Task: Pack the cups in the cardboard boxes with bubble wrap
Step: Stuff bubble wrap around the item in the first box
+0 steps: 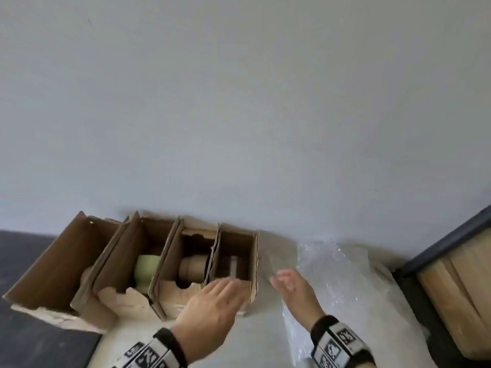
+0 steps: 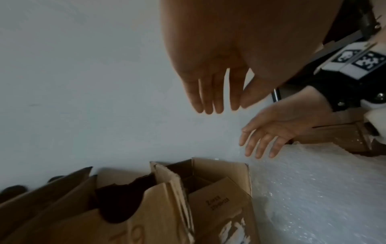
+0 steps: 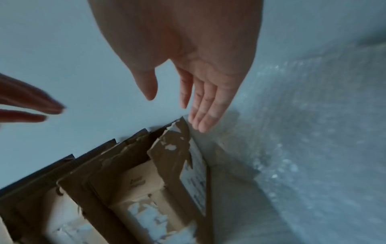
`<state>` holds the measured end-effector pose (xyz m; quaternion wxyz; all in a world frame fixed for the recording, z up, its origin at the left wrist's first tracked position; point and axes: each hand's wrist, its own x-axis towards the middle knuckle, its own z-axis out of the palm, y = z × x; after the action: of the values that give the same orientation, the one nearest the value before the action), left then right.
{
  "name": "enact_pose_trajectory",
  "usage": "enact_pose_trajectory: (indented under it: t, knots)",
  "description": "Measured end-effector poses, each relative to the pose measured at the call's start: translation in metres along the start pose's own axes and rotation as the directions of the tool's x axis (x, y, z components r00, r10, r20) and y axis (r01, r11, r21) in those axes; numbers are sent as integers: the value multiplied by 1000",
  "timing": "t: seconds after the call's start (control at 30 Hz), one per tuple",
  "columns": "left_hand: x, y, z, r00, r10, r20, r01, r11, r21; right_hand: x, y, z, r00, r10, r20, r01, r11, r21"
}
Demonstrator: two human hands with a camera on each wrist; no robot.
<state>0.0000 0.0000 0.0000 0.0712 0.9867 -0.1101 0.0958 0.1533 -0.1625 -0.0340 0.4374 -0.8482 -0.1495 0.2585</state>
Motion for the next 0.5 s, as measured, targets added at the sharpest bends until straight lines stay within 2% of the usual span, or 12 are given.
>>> enact_pose_trajectory:
  t: [0.03, 0.1, 0.17, 0.2, 0.27, 0.37, 0.5]
  knots:
    - [13, -1, 7, 999, -39, -10, 40, 995, 89, 9, -2, 7, 999, 41, 32, -42, 999, 27]
    - [26, -6, 20, 981, -135, 139, 107, 975, 194, 20, -3, 21, 990, 106, 90, -110, 993, 41]
    - [33, -12, 36, 918, -257, 302, 191, 954, 231, 28, 0, 35, 982, 143, 125, -151, 987, 53]
    - [34, -13, 45, 885, -312, 346, 230, 938, 257, 28, 3, 40, 977, 146, 155, -154, 987, 46]
    - [35, -17, 53, 849, -382, 366, 268, 907, 325, 31, 9, 45, 975, 129, 180, -141, 988, 60]
    - [36, -24, 57, 857, -368, 361, 259, 913, 316, 34, 16, 44, 987, 108, 121, -115, 992, 56]
    - [32, -24, 57, 893, -281, 351, 193, 944, 266, 28, 24, 37, 976, 165, 145, -179, 979, 93]
